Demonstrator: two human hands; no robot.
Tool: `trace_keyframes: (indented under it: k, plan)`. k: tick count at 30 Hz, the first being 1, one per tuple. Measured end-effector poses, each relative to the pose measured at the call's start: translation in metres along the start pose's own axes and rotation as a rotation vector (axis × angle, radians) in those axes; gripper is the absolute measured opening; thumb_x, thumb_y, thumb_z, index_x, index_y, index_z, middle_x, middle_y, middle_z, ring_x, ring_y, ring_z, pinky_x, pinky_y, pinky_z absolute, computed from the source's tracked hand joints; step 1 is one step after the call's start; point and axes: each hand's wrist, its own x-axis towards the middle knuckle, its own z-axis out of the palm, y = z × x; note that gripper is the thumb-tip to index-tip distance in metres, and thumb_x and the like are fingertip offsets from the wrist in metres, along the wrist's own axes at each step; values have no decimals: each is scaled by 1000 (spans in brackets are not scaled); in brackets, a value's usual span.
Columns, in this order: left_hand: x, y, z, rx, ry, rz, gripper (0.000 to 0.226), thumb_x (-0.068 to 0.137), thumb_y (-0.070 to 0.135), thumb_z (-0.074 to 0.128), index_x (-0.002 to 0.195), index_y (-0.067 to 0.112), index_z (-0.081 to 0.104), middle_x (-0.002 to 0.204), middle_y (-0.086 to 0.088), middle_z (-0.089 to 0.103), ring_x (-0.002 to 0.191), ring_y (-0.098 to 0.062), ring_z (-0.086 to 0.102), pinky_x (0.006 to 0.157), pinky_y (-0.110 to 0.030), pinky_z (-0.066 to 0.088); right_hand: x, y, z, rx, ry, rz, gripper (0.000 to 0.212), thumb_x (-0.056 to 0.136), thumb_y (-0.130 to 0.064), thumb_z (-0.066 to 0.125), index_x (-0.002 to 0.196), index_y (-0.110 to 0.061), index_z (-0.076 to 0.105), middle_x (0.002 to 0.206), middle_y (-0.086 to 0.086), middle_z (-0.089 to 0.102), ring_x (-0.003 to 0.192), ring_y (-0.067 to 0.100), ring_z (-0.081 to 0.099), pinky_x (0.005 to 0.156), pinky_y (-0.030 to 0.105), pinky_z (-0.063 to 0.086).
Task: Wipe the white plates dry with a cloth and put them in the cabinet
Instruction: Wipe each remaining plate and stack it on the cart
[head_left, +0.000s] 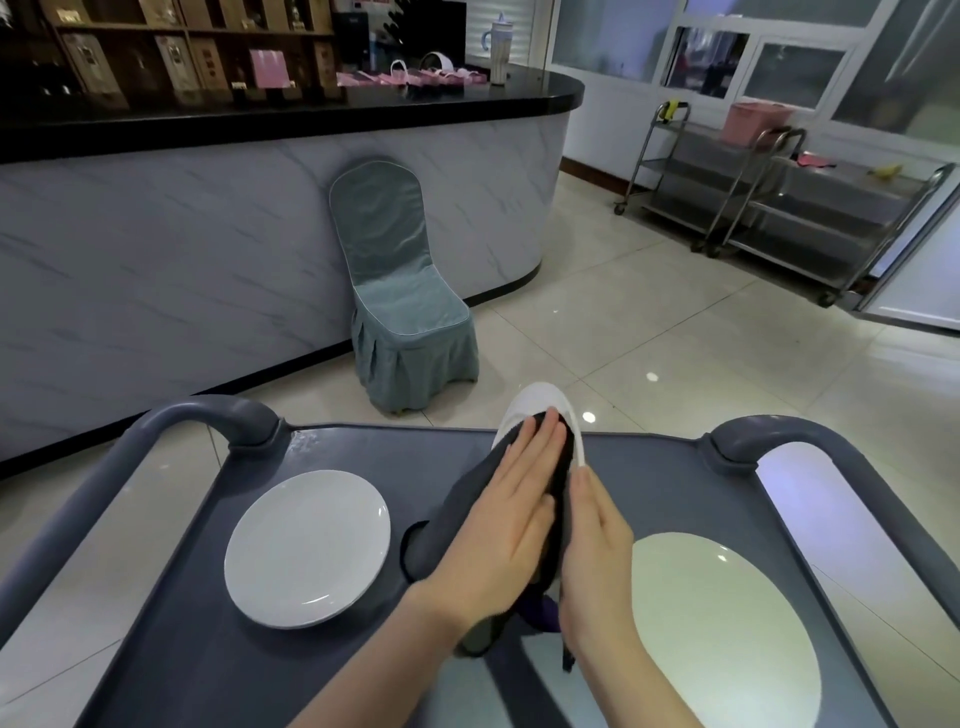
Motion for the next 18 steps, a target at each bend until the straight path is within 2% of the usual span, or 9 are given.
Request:
trace_keyframes:
  k: [3,6,10,12,15,18]
  plan:
    - [7,-1,-2,-61,17,-35,60,103,5,30,156,23,8,166,14,3,153,-8,0,125,-35,8,-1,0,-3,-41,7,-56,28,104,-26,50,96,-24,77,89,-2,77,83,5,70,69,16,53]
    - [-6,0,17,17,14,2,63,102,14,28,155,32,0,165,19,-4,153,-10,-2,124,-32,6,10,-7,-8,-95,6,-115,31,104,-23,50,87,-21,75,85,3,76,80,8,69,70,23,55]
    - [-11,-2,38,104,23,14,61,99,20,25,154,29,0,163,20,-6,152,-7,-1,124,-36,11,18,-8,-11,-86,-12,-87,30,105,-24,48,93,-21,75,94,2,77,95,16,72,82,27,56]
    - [1,-1,31,-20,-6,-36,58,101,21,23,153,34,1,163,24,-6,152,-5,-4,124,-29,6,15,-6,-13,-86,-29,-83,25,103,-29,51,103,-24,75,99,-3,77,98,11,72,81,23,55]
    - [18,-5,16,-253,103,-148,55,105,15,25,157,27,14,165,18,8,151,-4,4,121,-21,8,4,1,-11,-96,-57,-83,21,101,-28,55,110,-27,74,99,-7,77,94,7,71,74,17,54]
    - [18,-17,15,-255,107,-243,53,106,19,24,157,24,12,164,19,8,150,3,5,121,-17,7,6,5,-9,-183,-15,-40,25,103,-19,51,110,-27,73,98,-7,76,95,12,69,79,25,54]
